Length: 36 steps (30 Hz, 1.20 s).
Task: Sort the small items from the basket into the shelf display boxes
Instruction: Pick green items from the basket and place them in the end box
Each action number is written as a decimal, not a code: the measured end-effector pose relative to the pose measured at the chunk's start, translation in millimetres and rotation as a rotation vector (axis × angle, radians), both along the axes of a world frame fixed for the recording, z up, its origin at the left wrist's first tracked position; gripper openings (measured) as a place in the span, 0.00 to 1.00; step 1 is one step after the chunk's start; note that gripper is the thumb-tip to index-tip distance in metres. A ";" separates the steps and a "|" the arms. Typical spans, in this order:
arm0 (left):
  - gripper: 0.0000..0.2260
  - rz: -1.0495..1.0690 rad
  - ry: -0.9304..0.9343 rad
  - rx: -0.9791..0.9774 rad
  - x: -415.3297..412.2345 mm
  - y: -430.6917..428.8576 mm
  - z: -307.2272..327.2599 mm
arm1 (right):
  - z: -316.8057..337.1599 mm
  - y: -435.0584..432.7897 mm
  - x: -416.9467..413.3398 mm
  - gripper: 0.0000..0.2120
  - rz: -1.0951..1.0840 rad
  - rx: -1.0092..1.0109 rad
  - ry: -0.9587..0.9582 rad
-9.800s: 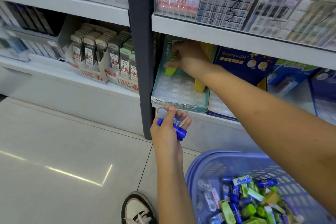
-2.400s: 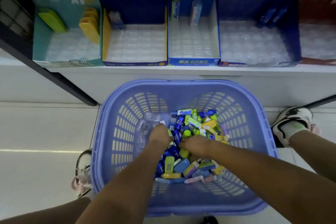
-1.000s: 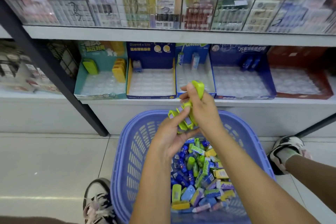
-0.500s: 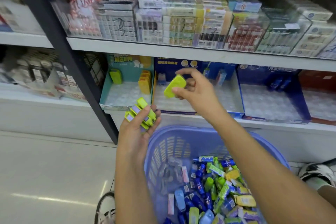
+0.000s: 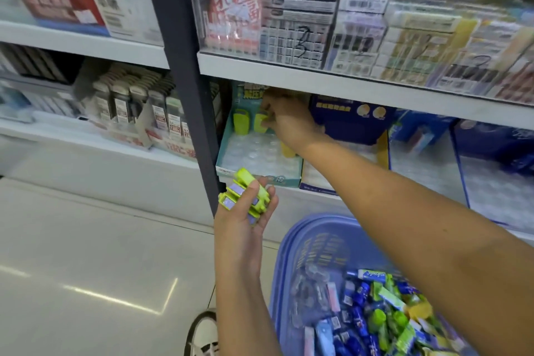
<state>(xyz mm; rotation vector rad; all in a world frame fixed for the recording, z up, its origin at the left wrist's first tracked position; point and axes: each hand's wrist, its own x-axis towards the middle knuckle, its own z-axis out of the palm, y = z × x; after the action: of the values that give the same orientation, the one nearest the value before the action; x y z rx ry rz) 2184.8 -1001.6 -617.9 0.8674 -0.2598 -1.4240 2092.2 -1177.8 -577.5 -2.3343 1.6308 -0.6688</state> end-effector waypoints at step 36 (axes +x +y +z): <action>0.10 0.310 -0.731 0.017 4.1 10.5 -1.8 | 36.7 60.6 -11.6 0.16 0.101 0.364 -0.322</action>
<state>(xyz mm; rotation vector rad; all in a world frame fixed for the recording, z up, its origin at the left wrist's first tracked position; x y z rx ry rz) 2188.9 -991.1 -619.7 1.3585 -0.6315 -0.7801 2080.6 -1117.1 -540.8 -1.9220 1.3523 -0.6268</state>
